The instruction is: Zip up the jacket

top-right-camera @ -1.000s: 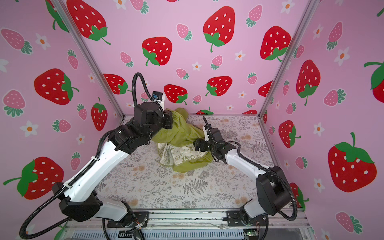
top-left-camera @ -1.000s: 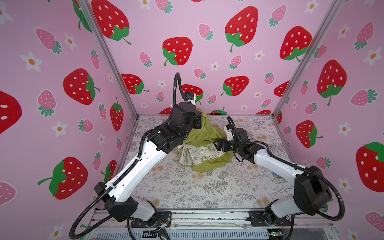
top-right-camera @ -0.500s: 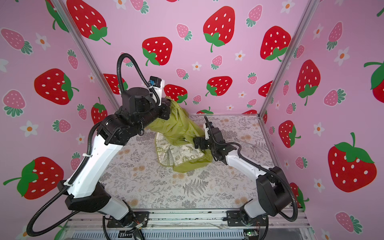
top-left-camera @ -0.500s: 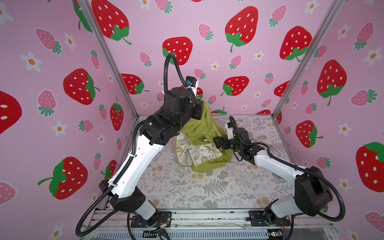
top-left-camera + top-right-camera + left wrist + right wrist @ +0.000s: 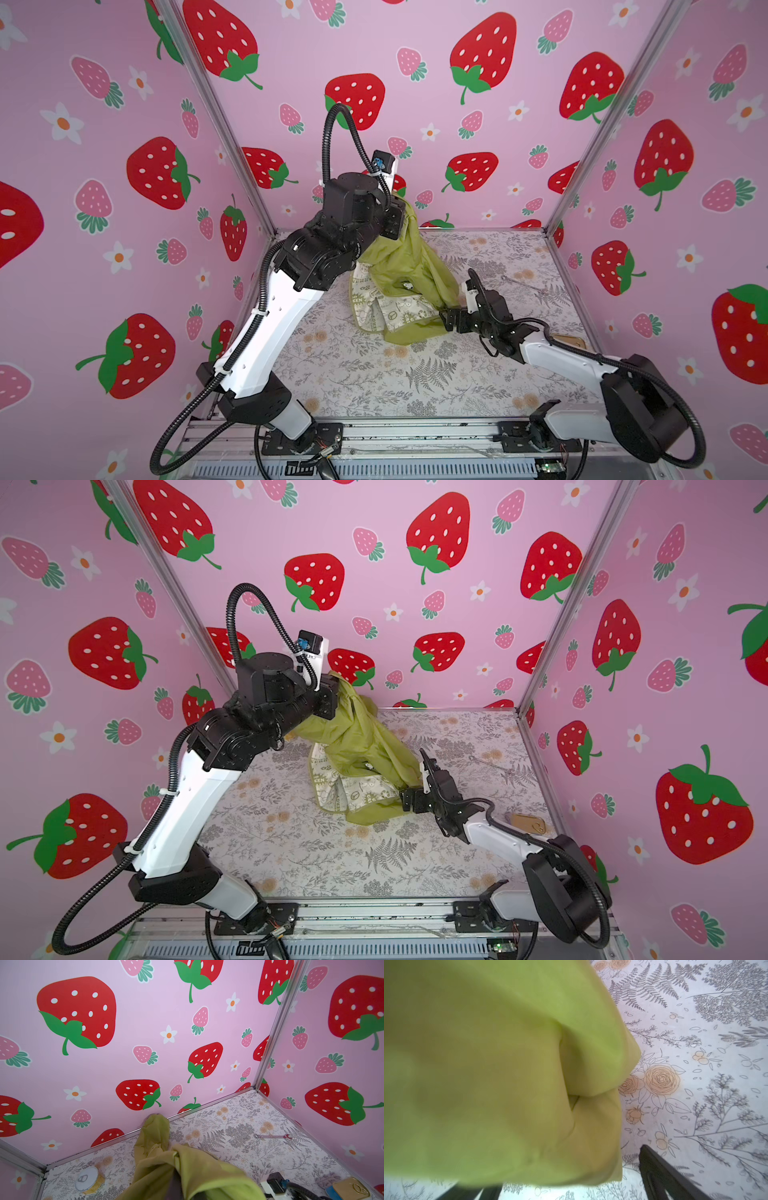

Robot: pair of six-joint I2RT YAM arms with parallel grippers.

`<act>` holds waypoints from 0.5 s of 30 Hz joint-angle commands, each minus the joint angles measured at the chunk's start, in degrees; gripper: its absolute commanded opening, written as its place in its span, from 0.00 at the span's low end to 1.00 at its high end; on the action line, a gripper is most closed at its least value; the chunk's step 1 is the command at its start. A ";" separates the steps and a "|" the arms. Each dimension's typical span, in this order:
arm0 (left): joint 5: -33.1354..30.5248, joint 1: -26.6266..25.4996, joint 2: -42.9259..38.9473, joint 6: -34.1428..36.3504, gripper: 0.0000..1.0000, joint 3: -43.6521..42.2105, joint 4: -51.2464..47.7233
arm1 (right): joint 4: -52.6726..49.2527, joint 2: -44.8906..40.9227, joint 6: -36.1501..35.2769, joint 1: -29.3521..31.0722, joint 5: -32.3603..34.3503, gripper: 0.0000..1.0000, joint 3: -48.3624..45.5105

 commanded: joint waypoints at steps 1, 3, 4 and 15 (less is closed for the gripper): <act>-0.21 0.49 -0.58 0.92 0.00 3.31 2.36 | 2.36 -6.22 0.28 -0.07 0.16 0.99 -3.44; -0.18 0.72 -0.80 0.76 0.00 3.29 2.21 | 2.33 -8.26 -0.28 -0.17 1.02 0.99 -5.57; -0.08 0.74 -0.90 0.67 0.00 3.24 2.18 | 2.28 -8.16 -0.57 -0.14 1.28 0.99 -5.87; 3.88 2.94 -2.90 -3.03 0.00 3.18 1.35 | 10.97 12.76 -1.61 -0.51 0.20 0.99 4.50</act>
